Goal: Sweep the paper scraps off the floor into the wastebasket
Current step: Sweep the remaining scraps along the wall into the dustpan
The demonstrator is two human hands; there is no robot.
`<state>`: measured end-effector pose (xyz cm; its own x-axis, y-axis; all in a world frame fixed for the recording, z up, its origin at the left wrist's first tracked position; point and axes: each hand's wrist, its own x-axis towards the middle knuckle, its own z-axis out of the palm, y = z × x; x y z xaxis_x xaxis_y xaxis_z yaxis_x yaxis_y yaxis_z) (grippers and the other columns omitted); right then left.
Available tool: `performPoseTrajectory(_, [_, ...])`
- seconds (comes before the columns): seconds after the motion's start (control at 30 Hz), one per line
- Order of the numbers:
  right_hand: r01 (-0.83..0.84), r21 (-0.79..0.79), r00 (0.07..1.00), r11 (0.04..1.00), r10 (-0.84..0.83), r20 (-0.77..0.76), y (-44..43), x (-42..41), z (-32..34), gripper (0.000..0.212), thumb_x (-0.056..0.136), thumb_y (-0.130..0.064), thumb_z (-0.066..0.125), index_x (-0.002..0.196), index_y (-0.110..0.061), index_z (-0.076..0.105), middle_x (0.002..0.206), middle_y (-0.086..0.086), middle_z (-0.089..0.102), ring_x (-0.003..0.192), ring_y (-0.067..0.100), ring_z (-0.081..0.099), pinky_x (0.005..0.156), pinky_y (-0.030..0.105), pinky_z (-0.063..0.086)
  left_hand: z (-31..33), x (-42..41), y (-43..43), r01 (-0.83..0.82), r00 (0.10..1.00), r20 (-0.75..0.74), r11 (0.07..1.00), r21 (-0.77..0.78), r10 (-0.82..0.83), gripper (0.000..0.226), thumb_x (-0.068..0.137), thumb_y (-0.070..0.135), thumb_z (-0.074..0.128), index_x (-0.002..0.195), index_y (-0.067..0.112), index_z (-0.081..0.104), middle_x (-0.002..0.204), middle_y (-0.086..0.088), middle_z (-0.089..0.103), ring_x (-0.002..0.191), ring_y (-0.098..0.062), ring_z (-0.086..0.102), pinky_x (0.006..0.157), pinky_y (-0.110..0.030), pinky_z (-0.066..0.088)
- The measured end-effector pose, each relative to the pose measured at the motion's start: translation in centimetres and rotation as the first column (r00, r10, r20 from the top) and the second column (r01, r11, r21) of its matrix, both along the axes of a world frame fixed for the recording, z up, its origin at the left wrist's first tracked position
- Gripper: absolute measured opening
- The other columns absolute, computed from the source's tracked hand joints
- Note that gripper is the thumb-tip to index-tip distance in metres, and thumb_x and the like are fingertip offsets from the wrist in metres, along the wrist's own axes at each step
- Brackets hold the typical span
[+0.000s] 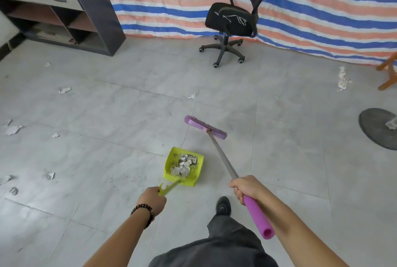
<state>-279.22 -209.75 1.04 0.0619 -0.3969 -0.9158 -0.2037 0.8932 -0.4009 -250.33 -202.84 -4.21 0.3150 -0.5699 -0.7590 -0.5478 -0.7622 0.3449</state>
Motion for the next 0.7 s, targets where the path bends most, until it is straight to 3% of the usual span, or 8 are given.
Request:
performPoseTrajectory(0.17, [-0.066,0.004,0.996,0.998,0.066,-0.059,-10.8,-1.8,0.4,0.015,0.086,0.004,0.053,0.073,-0.003,0.053,0.048,0.003,0.045,0.033,0.009,0.04,0.034,0.015,0.033,1.4,-0.3,-8.7,-0.073,0.996,0.041,0.995,-0.06,0.076,0.024,0.083,0.009,0.044,0.096,0.009,0.064,0.059,-0.002,0.045,0.047,-0.02,0.038,0.046,-0.021,0.031])
performPoseTrajectory(0.37, [-0.141,-0.032,0.982,0.99,0.135,-0.134,-22.1,1.8,-1.0,0.009,0.082,0.001,0.056,0.073,-0.002,0.058,0.047,0.005,0.049,0.036,0.012,0.042,0.035,0.018,0.035,1.5,3.0,-18.4,-0.153,0.987,0.035,0.984,-0.092,0.157,0.023,0.082,0.008,0.044,0.093,0.006,0.064,0.056,-0.002,0.043,0.048,-0.021,0.037,0.046,-0.021,0.032])
performPoseTrajectory(0.53, [-0.159,-0.075,0.97,0.984,0.142,-0.198,-31.4,7.5,-2.2,0.014,0.082,-0.007,0.057,0.069,-0.002,0.057,0.049,0.008,0.05,0.038,0.016,0.042,0.037,0.021,0.036,-0.8,8.6,-28.4,-0.132,0.991,0.012,0.991,-0.029,0.132,0.021,0.083,0.009,0.046,0.093,0.008,0.064,0.061,-0.004,0.047,0.049,-0.023,0.04,0.045,-0.021,0.035])
performPoseTrajectory(0.7, [-0.107,-0.105,0.965,0.989,0.078,-0.249,-40.1,14.6,-3.1,0.019,0.09,-0.013,0.052,0.077,-0.001,0.057,0.045,0.006,0.049,0.036,0.015,0.042,0.036,0.02,0.036,-2.5,14.6,-38.0,-0.045,0.999,-0.012,0.998,0.045,0.045,0.019,0.081,0.008,0.049,0.092,0.007,0.064,0.063,-0.005,0.05,0.056,-0.026,0.045,0.053,-0.024,0.039])
